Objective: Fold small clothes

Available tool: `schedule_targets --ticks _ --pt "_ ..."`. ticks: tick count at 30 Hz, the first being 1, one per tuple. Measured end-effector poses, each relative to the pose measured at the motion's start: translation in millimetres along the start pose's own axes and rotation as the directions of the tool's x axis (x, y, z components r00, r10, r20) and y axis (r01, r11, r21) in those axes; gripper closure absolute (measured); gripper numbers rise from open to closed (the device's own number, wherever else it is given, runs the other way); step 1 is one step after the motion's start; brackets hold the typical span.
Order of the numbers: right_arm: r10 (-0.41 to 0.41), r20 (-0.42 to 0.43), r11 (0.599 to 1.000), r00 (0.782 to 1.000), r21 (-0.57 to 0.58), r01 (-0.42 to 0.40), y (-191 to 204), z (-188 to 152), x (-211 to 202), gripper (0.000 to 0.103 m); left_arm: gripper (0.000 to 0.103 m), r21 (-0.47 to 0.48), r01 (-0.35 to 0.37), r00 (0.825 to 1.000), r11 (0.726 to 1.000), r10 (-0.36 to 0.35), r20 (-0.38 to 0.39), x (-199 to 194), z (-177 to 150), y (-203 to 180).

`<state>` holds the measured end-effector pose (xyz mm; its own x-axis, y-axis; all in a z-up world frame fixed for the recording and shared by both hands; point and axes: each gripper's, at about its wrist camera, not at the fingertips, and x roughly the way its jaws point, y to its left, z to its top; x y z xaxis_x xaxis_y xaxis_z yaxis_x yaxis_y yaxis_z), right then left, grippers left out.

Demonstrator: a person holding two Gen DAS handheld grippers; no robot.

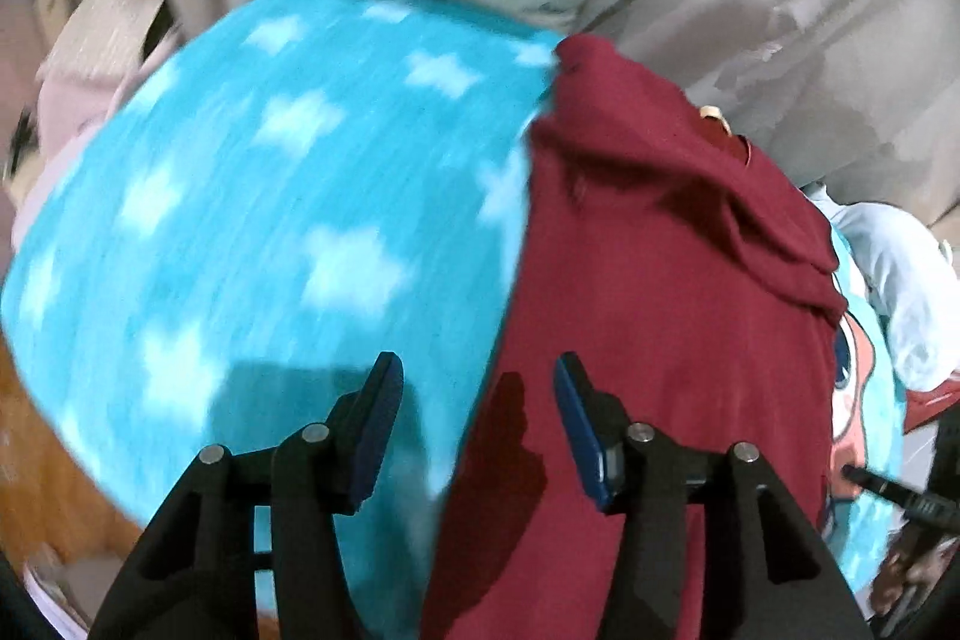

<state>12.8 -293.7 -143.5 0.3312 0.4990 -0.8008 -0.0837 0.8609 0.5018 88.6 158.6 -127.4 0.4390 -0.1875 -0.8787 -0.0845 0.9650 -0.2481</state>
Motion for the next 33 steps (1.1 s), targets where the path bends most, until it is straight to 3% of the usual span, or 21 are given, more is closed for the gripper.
schedule_targets --ticks 3,8,14,15,17,18,19,21,22,23,29,33 --pt "0.075 -0.054 0.997 0.996 0.004 -0.075 -4 -29 2 0.035 0.052 -0.072 0.027 0.999 0.997 -0.029 -0.029 -6 -35 17" --pt "0.203 -0.136 0.979 0.970 0.008 -0.204 -1 -64 16 0.035 0.052 -0.153 0.088 0.991 0.984 -0.103 -0.087 2 -78 29" --pt "0.302 -0.188 0.952 0.935 0.015 -0.305 13 -84 26 0.034 0.052 -0.131 0.120 0.987 0.984 -0.132 -0.089 -6 -103 13" --pt "0.310 -0.190 0.950 0.932 0.013 -0.313 16 -85 28 0.034 0.056 -0.124 0.118 0.987 0.985 -0.130 -0.091 -6 -104 10" --pt "0.315 -0.193 0.948 0.929 0.011 -0.319 21 -86 31 0.034 0.078 -0.098 0.076 0.991 0.992 -0.086 -0.100 -5 -106 3" --pt "0.315 -0.193 0.947 0.929 0.007 -0.320 23 -86 34 0.034 0.094 -0.093 0.058 0.992 0.994 -0.068 -0.107 -3 -106 2" --pt "0.309 -0.190 0.949 0.932 0.002 -0.315 24 -84 35 0.037 0.095 -0.091 0.042 0.993 0.995 -0.052 -0.110 -1 -106 0" --pt "0.286 -0.194 0.956 0.938 -0.010 -0.293 31 -81 41 0.067 0.095 -0.100 0.049 0.993 0.994 -0.059 -0.102 -5 -103 -1" --pt "0.266 -0.205 0.961 0.942 -0.019 -0.275 35 -82 45 0.087 0.095 -0.106 0.057 0.993 0.993 -0.067 -0.097 -10 -102 1" --pt "0.259 -0.206 0.963 0.944 -0.021 -0.269 37 -80 46 0.091 0.096 -0.119 0.075 0.993 0.990 -0.085 -0.087 -17 -99 2" --pt "0.351 -0.111 0.933 0.930 -0.037 -0.357 50 -52 9 0.092 0.096 -0.169 0.208 0.978 0.963 -0.211 0.000 -55 -71 -1" --pt "0.388 -0.035 0.919 0.921 -0.067 -0.390 66 -11 -9 0.092 0.096 -0.186 0.270 0.963 0.945 -0.266 0.043 -54 -22 -11"
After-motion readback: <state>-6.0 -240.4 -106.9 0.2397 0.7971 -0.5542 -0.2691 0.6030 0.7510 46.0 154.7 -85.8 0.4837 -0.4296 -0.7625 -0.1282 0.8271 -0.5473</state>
